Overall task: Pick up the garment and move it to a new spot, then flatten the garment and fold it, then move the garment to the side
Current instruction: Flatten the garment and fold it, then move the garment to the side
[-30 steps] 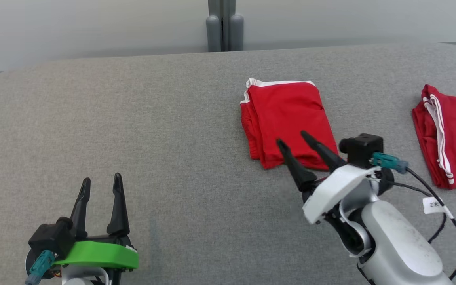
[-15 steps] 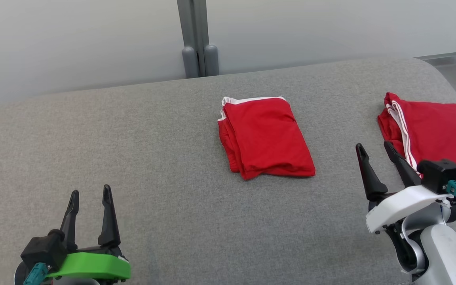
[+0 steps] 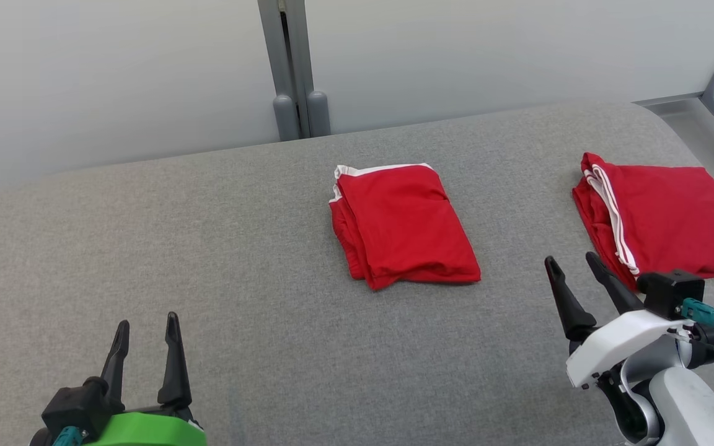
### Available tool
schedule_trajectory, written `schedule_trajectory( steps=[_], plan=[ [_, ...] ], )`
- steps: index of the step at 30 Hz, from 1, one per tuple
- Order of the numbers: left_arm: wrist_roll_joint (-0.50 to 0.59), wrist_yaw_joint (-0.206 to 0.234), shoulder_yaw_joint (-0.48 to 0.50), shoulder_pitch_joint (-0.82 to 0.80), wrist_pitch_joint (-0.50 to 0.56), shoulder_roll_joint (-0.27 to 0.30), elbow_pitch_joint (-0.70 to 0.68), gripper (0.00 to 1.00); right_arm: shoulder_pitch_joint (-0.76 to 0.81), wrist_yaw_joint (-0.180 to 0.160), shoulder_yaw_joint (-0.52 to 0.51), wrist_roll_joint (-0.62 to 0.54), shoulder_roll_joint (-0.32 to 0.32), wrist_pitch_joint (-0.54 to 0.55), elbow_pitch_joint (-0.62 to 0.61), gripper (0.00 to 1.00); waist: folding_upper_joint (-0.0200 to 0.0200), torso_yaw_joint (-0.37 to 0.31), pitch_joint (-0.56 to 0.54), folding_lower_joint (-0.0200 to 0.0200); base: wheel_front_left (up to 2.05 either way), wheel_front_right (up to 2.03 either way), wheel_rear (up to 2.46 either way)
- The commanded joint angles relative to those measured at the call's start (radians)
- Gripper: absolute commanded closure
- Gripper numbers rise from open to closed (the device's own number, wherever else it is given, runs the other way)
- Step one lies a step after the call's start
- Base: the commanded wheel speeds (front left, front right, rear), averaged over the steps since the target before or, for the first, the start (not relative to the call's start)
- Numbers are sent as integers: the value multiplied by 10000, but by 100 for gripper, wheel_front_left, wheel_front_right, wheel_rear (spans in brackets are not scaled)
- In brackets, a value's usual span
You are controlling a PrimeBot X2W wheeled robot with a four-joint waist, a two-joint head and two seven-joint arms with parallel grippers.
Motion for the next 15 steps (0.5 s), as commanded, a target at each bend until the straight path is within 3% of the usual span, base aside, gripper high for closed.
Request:
schedule_trajectory(
  steps=[1,15],
  plan=[
    [40,-40,31,156,-23,32,4,0,-138,-2,56,64,-71,-96,46,0,-1,23,-28,0,0,0,0],
    [41,-13,2,162,-23,32,68,0,-221,-2,53,179,-57,-274,293,0,-1,161,42,0,0,0,0]
  ],
)
